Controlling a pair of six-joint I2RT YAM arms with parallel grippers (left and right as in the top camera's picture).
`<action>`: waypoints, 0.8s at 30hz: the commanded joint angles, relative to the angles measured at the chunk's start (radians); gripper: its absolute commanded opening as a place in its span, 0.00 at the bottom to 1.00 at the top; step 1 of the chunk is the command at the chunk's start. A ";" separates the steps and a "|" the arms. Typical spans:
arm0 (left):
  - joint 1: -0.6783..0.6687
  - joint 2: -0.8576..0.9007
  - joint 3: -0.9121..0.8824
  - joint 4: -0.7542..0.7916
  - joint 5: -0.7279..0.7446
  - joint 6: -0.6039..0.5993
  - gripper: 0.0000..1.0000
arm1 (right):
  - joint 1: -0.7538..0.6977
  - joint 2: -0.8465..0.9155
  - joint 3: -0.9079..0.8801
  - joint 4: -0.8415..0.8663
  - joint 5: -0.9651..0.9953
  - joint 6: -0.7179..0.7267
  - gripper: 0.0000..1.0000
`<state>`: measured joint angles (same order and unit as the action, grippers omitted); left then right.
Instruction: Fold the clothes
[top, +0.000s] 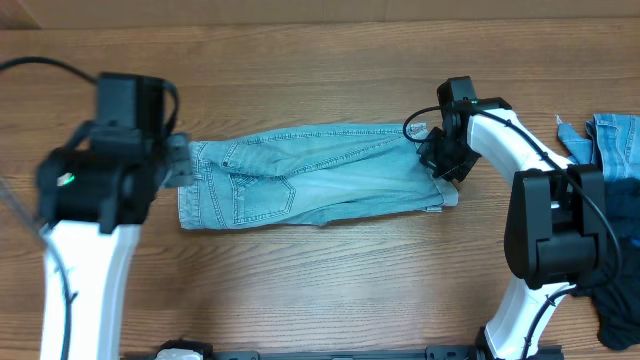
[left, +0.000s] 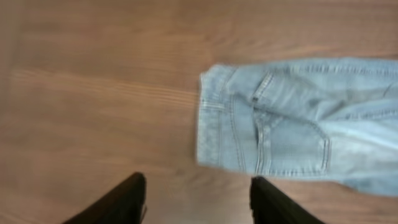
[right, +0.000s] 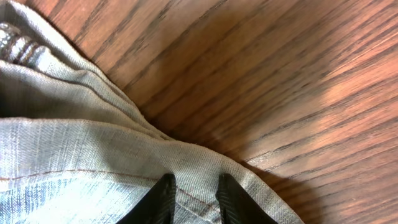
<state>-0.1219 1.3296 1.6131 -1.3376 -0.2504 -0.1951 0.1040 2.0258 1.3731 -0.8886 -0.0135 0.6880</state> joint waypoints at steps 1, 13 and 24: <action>0.000 0.026 -0.280 0.198 0.243 0.116 0.60 | -0.026 -0.048 -0.034 0.044 0.088 -0.034 0.35; -0.021 0.496 -0.516 0.766 0.311 0.046 0.04 | 0.145 -0.097 -0.116 0.234 -0.256 -0.433 0.09; 0.246 0.495 -0.297 0.819 0.210 -0.074 0.05 | 0.158 -0.084 -0.324 0.281 -0.110 -0.373 0.07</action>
<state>0.0322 1.8221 1.2430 -0.4179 0.0017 -0.2489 0.2630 1.9060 1.1233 -0.6064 -0.2245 0.2947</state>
